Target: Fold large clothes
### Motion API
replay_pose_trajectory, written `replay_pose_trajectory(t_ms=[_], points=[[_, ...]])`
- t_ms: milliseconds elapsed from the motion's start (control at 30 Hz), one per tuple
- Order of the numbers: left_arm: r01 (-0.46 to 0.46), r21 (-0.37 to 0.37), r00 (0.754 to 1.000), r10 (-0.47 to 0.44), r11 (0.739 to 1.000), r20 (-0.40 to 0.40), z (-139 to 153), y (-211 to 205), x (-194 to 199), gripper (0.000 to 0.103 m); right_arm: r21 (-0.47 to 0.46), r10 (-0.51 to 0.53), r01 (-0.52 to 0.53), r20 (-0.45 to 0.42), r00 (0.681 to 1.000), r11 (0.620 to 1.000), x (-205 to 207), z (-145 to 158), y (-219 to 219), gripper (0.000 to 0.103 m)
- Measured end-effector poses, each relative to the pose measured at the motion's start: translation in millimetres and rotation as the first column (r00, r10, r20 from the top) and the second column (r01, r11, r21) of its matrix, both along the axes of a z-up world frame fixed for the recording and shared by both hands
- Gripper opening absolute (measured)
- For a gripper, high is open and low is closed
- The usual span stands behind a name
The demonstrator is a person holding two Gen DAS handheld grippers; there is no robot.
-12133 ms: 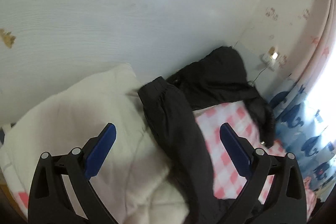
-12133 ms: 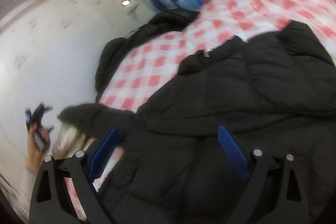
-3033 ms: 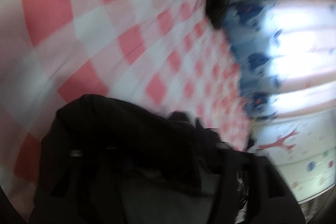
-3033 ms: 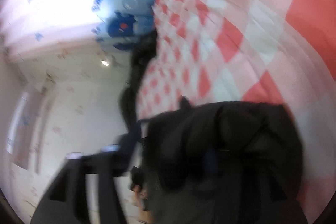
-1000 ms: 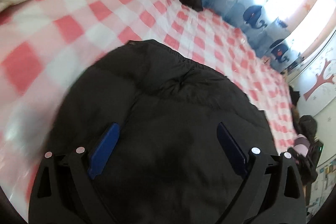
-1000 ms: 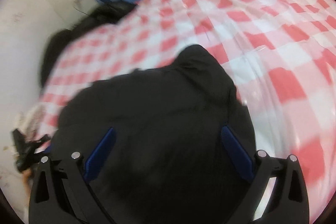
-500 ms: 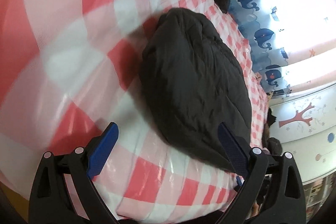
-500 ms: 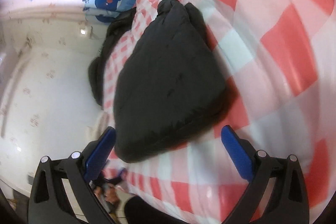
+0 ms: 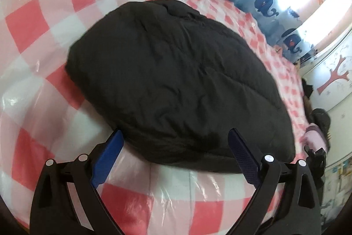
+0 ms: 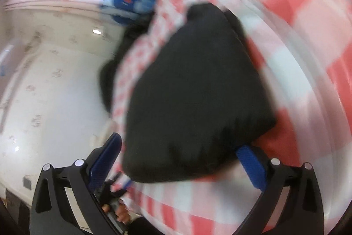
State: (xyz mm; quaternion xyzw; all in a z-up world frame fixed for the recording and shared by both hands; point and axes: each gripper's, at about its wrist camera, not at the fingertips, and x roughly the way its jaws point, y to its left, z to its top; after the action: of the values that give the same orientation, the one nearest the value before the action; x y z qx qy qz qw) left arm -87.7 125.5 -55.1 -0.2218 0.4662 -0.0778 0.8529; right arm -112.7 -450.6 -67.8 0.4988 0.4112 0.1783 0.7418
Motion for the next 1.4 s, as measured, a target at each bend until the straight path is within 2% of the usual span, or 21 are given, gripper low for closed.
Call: replay_pose_trajectory(t_ms=[33, 133, 300, 467, 667, 833, 1000, 1133, 1400], points=[[-0.008, 0.007, 1.000, 0.008, 1.000, 0.000, -1, -2, 1, 0.091, 0.002, -0.001, 0.001, -0.026, 1.000, 1.000, 1, -9, -1, 0.097], [-0.024, 0.030, 1.000, 0.024, 0.999, 0.011, -2, -4, 2, 0.091, 0.005, -0.010, 0.010, -0.018, 1.000, 1.000, 0, -13, -2, 0.097], [-0.077, 0.065, 0.995, 0.072, 0.995, 0.070, 9, 5, 6, 0.091, -0.012, -0.019, 0.020, 0.083, 0.996, 1.000, 1, 4, 4, 0.097], [-0.088, 0.082, 0.992, 0.081, 0.993, 0.093, 14, 8, 7, 0.091, -0.036, -0.004, 0.004, -0.004, 1.000, 0.999, 9, -17, 6, 0.097], [-0.082, 0.105, 0.989, 0.068, 0.991, 0.129, 19, 7, 3, 0.091, -0.061, 0.013, -0.017, -0.068, 0.998, 0.998, 18, -21, 10, 0.097], [-0.078, 0.125, 0.987, 0.060, 0.989, 0.148, 23, 6, -1, 0.091, -0.059, 0.015, -0.019, -0.058, 0.998, 0.998, 16, -23, 11, 0.097], [-0.081, 0.138, 0.985, 0.058, 0.987, 0.162, 24, 6, -1, 0.091, -0.012, 0.040, -0.040, -0.032, 0.999, 0.999, 13, -25, 6, 0.097], [-0.075, 0.149, 0.986, 0.051, 0.986, 0.162, 24, 5, 0, 0.091, -0.014, 0.069, -0.070, -0.047, 0.997, 0.997, 15, -24, 8, 0.097], [-0.074, 0.191, 0.982, 0.038, 0.979, 0.188, 29, -2, -5, 0.091, -0.047, 0.035, -0.036, -0.036, 0.999, 0.998, 15, -19, 15, 0.097]])
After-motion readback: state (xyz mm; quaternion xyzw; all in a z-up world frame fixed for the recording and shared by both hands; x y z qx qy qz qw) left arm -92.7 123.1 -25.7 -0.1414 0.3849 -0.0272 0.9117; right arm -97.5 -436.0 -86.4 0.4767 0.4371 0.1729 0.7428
